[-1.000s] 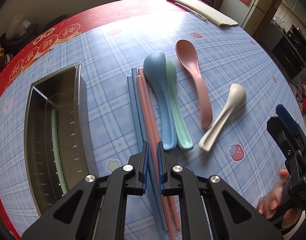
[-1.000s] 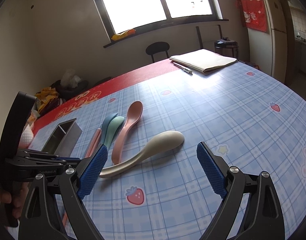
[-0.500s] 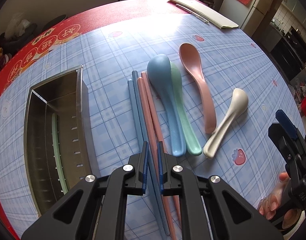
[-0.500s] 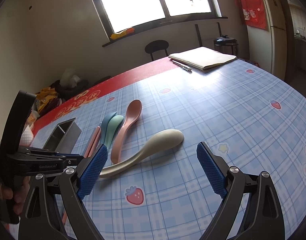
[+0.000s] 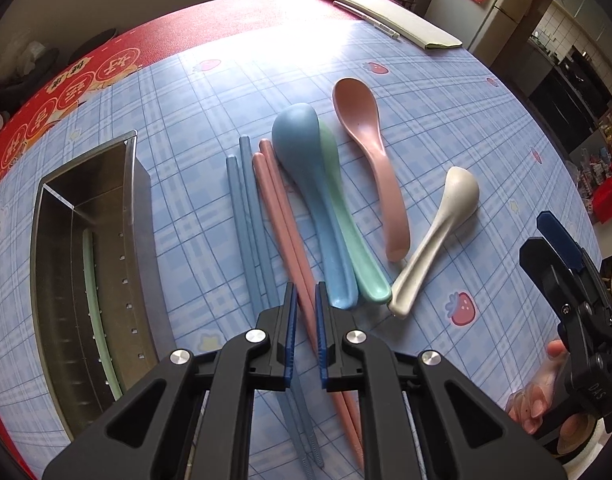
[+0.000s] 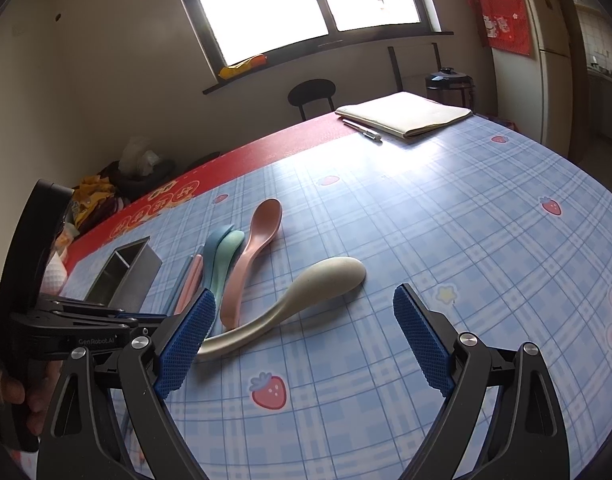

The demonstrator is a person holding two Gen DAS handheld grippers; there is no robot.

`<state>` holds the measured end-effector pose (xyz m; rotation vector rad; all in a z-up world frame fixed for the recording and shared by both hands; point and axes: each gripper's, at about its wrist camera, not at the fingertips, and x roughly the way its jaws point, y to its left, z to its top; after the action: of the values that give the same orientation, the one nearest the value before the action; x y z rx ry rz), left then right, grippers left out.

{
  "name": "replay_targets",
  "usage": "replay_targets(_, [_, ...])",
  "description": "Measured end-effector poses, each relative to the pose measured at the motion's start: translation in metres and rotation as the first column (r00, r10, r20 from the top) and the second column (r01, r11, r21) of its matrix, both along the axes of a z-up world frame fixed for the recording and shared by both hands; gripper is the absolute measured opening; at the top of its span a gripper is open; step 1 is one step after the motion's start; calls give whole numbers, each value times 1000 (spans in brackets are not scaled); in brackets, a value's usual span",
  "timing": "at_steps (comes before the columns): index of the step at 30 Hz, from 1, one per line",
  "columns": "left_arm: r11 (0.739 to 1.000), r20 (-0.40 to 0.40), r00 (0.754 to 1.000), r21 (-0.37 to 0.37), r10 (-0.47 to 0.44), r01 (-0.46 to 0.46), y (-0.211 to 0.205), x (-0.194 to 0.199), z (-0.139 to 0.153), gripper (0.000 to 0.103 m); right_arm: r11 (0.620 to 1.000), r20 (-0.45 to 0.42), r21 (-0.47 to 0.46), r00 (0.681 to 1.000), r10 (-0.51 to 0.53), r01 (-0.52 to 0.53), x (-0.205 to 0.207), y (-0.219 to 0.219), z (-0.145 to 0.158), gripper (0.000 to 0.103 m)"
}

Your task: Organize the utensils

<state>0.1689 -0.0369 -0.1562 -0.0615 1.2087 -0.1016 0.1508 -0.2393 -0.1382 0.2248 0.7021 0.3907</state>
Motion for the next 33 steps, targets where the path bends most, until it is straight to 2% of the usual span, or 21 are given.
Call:
replay_targets(11, [998,2,998,10,58,-58,18,3,0,12,1000,0,2,1000,0,0,0,0,0,88])
replay_targets(19, [995,-7,995,-19,100,-100,28,3,1,12,1000,-1,3,1000,0,0,0,0,0,88])
replay_targets(28, [993,8,993,-6,115,-115,35,-2,3,5,1000,-1,3,1000,-1,1,0,0,0,88])
replay_targets(33, [995,14,995,16,99,-100,32,-1,3,5,1000,-2,3,1000,-2,2,0,0,0,88])
